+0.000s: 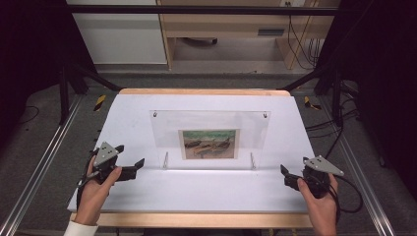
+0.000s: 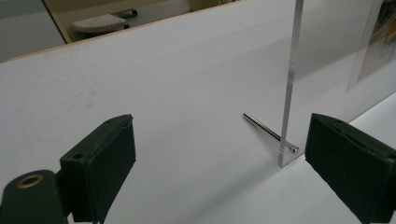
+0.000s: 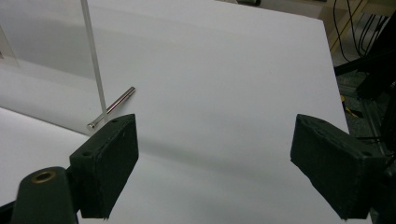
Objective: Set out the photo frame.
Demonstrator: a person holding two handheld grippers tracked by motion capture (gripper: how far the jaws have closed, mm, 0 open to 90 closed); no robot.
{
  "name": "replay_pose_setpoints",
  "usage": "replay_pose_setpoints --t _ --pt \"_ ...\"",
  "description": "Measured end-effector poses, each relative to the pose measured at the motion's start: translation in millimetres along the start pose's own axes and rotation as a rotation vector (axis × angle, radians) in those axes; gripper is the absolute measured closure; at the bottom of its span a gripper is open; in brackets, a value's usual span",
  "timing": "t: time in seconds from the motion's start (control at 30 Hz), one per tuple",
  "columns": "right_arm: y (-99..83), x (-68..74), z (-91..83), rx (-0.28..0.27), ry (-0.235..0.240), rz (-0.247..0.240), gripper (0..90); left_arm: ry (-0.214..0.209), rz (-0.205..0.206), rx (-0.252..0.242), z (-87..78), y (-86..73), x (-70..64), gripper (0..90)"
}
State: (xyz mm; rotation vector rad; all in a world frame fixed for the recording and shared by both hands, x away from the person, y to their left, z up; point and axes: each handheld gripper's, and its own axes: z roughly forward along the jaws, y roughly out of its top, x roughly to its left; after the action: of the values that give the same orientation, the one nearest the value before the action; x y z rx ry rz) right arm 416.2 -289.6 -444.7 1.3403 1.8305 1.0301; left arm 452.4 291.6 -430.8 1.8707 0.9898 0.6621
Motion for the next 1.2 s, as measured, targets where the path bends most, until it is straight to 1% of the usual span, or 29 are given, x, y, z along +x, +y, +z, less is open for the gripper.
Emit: replay_pose_setpoints --t 0.5,0.73,0.93,1.03,1.07,1.13,1.17,1.2 --pt "-3.5 -7.2 4.4 0.025 -0.025 0.003 15.7 0.046 -0.011 0.003 -4.0 -7.4 15.7 8.1" --pt "-5.3 -10.3 7.9 0.039 -0.034 0.002 15.7 0.068 -0.021 0.016 -3.6 -12.8 22.8 8.1" --pt "-7.4 -12.2 14.2 0.071 -0.031 0.002 15.6 0.091 -0.034 0.041 -3.1 -19.2 30.7 8.0" --pt "-8.3 -12.5 18.2 0.090 -0.019 0.007 15.2 0.119 -0.025 0.067 -2.1 -22.2 33.4 8.0" --pt "-8.7 -12.9 19.8 0.103 -0.009 0.008 14.9 0.123 -0.020 0.076 -2.1 -22.9 34.2 8.0" --pt "-9.4 -12.6 22.2 0.119 0.003 0.016 14.0 0.146 -0.005 0.094 -1.2 -24.5 35.3 7.8" --pt "-9.5 -12.2 22.5 0.124 0.005 0.020 13.8 0.160 0.005 0.109 -0.7 -25.4 36.2 7.8" --pt "-9.7 -12.3 22.9 0.128 0.005 0.016 13.4 0.165 0.008 0.113 -0.4 -26.3 36.8 7.8"
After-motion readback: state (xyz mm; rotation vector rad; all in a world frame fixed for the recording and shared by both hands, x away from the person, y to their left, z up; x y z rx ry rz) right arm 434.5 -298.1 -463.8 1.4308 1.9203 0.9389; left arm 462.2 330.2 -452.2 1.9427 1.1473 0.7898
